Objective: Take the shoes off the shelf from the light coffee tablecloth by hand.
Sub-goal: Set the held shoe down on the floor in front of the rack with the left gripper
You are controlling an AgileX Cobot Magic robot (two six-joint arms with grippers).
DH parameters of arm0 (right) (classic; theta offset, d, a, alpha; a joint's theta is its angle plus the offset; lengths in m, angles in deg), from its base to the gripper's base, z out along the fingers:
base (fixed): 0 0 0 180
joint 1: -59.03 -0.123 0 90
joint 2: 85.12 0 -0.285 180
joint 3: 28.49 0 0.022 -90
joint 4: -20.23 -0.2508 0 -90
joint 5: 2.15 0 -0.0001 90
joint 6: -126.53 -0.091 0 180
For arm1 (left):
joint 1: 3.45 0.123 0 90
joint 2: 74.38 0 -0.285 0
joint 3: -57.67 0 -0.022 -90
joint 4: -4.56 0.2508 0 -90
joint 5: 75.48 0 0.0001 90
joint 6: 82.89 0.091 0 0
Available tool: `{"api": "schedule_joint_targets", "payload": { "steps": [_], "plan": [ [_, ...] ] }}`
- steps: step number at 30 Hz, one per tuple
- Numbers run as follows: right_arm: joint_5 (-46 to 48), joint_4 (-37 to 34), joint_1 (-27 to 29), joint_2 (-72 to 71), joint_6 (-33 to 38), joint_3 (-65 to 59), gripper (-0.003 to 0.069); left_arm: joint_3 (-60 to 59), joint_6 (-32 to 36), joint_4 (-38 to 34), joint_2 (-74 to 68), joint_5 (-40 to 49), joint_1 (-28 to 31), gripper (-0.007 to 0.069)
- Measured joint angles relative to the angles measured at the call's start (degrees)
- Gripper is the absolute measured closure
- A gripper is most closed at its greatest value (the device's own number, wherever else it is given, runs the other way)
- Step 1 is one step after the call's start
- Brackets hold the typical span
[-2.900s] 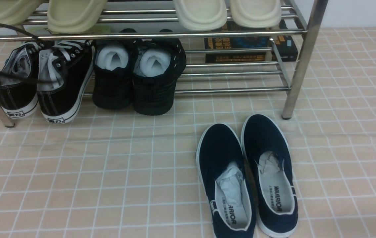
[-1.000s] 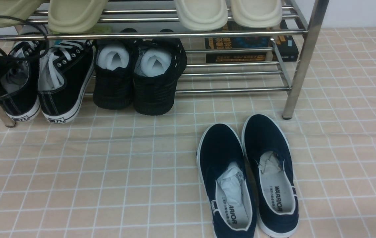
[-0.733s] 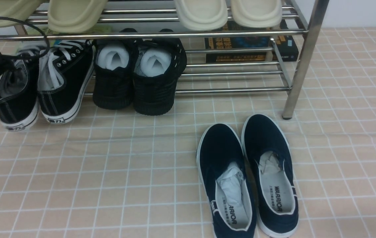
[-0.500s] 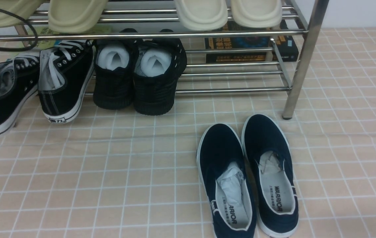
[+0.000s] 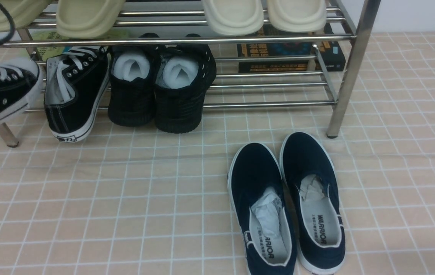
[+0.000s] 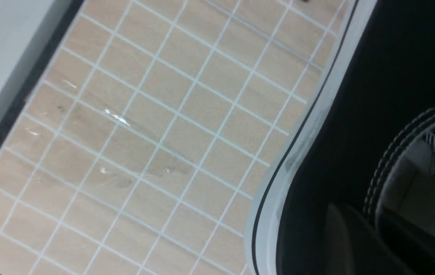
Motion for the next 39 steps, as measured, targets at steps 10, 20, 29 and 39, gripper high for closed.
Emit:
{"api": "schedule_joint_targets", "payload": {
  "steps": [10, 20, 29, 39],
  "plan": [
    [0.0, 0.0, 0.0, 0.0, 0.0, 0.0, 0.042, -8.2, -4.0, 1.3, 10.3, -1.6, 0.0, 0.0603],
    [0.0, 0.0, 0.0, 0.0, 0.0, 0.0, 0.042, -29.1, -9.7, 1.0, 20.3, -11.7, 0.0, 0.0603],
    [0.0, 0.0, 0.0, 0.0, 0.0, 0.0, 0.042, -45.6, -18.2, 0.3, 22.0, -27.5, 0.0, 0.0603],
    [0.0, 0.0, 0.0, 0.0, 0.0, 0.0, 0.042, -49.9, -19.5, -1.5, 22.0, -34.4, 0.0, 0.0603]
  ]
}}
